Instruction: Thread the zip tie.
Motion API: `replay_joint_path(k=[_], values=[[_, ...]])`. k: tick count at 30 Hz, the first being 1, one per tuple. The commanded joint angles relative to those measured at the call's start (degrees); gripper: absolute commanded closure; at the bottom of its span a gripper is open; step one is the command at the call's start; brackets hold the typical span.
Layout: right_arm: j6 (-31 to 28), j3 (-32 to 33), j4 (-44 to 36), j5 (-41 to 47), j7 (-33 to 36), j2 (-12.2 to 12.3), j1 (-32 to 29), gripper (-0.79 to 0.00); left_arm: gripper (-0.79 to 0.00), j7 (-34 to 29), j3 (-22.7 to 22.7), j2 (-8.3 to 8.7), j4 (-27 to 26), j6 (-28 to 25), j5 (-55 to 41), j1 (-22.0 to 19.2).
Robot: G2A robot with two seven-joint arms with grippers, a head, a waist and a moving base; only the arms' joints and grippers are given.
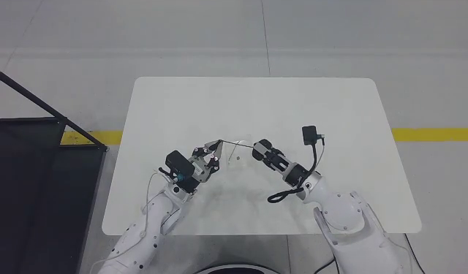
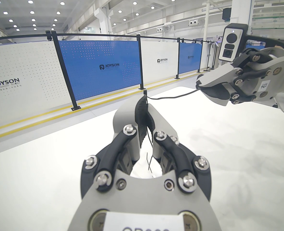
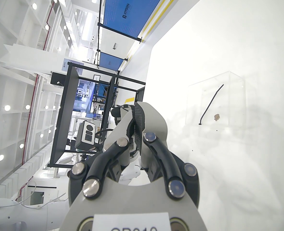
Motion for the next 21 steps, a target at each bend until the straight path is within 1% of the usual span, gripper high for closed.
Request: replay_joint_path(k=[1, 5, 15, 21], values=[[0.0, 0.0, 0.0, 0.0, 0.0, 0.0, 0.0, 0.0, 0.0, 0.0, 0.0, 0.0, 0.0, 0.0, 0.0, 0.0], [-0.16, -0.06, -0.28, -0.35, -0.65, -0.01, -0.46, 0.0, 0.0, 0.0, 0.0, 0.0, 0.0, 0.0, 0.0, 0.0], [-0.86, 1.15, -0.49, 0.48, 0.36, 0.17, -1.16, 0.0, 0.0, 0.0, 0.0, 0.0, 0.0, 0.0, 0.0, 0.0], [-0.85, 0.65, -0.77, -0.07, 0.35, 0.15, -1.4, 0.0, 0.0, 0.0, 0.0, 0.0, 0.0, 0.0, 0.0, 0.0]])
